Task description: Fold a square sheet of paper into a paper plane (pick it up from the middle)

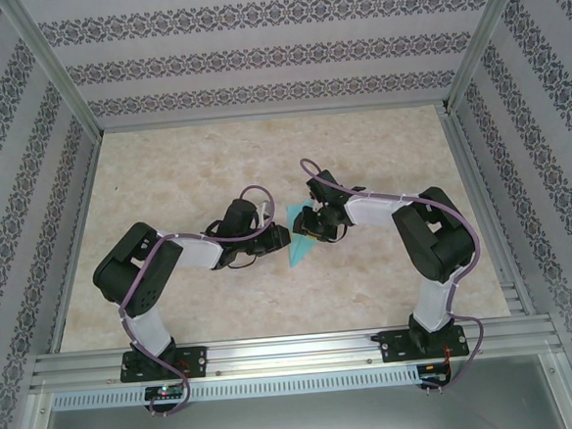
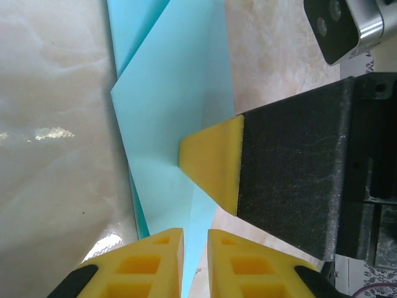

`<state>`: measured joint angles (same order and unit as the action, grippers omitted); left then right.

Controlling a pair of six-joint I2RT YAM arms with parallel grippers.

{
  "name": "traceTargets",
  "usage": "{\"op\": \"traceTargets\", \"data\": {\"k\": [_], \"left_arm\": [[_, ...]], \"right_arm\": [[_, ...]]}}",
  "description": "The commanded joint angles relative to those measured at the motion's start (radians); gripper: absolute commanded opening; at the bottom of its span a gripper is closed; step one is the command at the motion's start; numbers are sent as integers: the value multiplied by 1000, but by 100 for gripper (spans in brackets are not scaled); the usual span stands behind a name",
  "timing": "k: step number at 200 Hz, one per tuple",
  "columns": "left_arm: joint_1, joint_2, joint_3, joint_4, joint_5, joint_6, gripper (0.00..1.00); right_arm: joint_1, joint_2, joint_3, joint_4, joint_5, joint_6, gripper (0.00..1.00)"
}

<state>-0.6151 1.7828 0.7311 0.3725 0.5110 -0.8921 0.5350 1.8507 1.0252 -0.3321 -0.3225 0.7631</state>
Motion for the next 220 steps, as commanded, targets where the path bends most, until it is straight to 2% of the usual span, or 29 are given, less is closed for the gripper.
{"op": "traceTargets", "data": {"k": [1, 40, 126, 220], "left_arm": [[11, 4, 4, 44, 36, -9, 18], [9, 36, 32, 22, 77, 7, 18], [3, 85, 64, 8, 93, 15, 18], [3, 103, 88, -98, 39, 47, 15]], "right_arm": [[10, 117, -63, -124, 130, -12, 38], [12, 118, -65, -114, 128, 8, 37], [12, 119, -71, -116, 137, 34, 35], [13, 119, -71, -119, 137, 40, 33]]}}
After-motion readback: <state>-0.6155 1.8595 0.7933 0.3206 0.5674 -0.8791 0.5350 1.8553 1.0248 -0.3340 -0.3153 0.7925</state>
